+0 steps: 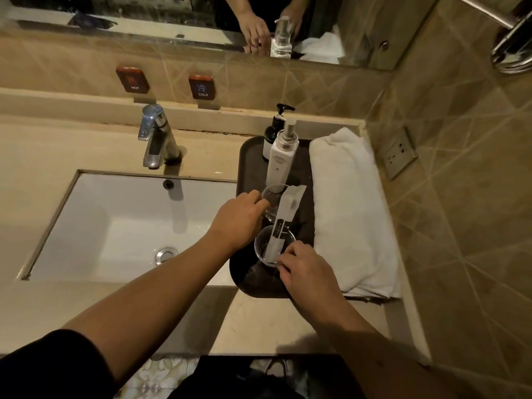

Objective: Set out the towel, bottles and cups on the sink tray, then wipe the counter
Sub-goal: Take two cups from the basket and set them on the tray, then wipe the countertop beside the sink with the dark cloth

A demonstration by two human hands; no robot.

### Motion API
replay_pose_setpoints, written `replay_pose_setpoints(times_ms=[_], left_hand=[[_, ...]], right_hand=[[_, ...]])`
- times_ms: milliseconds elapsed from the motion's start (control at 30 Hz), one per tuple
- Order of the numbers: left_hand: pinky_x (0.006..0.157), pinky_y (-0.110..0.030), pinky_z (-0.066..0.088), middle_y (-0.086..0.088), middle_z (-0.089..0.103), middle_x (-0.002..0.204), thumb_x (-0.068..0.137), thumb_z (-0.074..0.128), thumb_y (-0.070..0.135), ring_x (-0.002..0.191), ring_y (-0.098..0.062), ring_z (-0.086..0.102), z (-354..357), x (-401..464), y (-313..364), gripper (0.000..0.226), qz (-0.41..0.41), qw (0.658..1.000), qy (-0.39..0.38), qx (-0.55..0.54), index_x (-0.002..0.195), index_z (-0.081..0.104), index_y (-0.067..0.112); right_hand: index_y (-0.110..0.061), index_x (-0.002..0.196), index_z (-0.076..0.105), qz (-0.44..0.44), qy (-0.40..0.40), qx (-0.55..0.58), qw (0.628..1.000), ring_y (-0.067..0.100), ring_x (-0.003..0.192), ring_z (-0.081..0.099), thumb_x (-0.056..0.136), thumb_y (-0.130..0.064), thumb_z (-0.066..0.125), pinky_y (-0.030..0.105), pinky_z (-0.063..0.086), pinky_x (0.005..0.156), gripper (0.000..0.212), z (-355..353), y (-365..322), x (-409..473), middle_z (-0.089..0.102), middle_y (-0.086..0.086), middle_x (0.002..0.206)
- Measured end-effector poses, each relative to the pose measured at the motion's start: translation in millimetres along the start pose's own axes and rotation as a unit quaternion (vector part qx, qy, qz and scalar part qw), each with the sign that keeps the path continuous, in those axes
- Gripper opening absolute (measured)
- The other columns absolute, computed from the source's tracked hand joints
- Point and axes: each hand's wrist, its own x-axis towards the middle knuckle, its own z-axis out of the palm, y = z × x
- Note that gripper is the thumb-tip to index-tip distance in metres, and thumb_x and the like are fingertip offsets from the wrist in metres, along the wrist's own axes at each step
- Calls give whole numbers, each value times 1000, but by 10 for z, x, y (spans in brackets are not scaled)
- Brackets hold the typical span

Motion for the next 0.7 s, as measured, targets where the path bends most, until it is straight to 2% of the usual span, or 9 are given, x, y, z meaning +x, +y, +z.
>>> replay_pose_setpoints(times_ms=[167, 333, 433, 533, 700], left_hand=[[68, -30, 51, -4, 62, 108, 93, 60, 29, 87, -18, 57, -68, -79, -12, 20, -18, 1000, -9, 16, 110, 65, 19], [68, -28, 47, -2, 63, 102, 91, 62, 39, 85, -16, 55, -187, -244, -25, 27, -51, 997, -37, 35, 110, 63, 20], [71, -29, 50, -2, 65, 103, 89, 62, 43, 87, -17, 58, -298, -400, -24, 28, -82, 994, -58, 41, 106, 65, 21], [78, -29, 51, 2, 68, 111, 90, 63, 47, 94, -16, 62, -433, -615, -3, 32, -127, 989, -71, 24, 113, 67, 25], [81, -26, 51, 5, 69, 114, 89, 64, 50, 91, -13, 64, -744, -1109, 32, 36, -209, 976, -61, -15, 115, 66, 26]], right_hand=[[-23, 123, 69, 8, -20, 26, 999, 10, 94, 58, 90, -36, 71, 17, 49, 75, 35, -47, -4, -46, 59, -6, 118], [-27, 127, 61, 14, -29, 43, 999, 7, 96, 54, 91, -52, 63, 15, 45, 74, 44, -166, -62, -85, 53, -8, 122], [-28, 130, 58, 16, -32, 48, 998, 7, 99, 54, 93, -52, 59, 15, 46, 77, 44, -263, -90, -107, 53, -9, 125], [-30, 132, 58, 23, -19, 54, 998, 8, 101, 56, 95, -51, 59, 15, 48, 81, 43, -358, -123, -142, 54, -10, 127], [-29, 123, 63, -20, 14, 81, 996, 8, 94, 58, 95, -47, 58, 22, 54, 78, 33, -503, -216, -128, 61, -9, 115]])
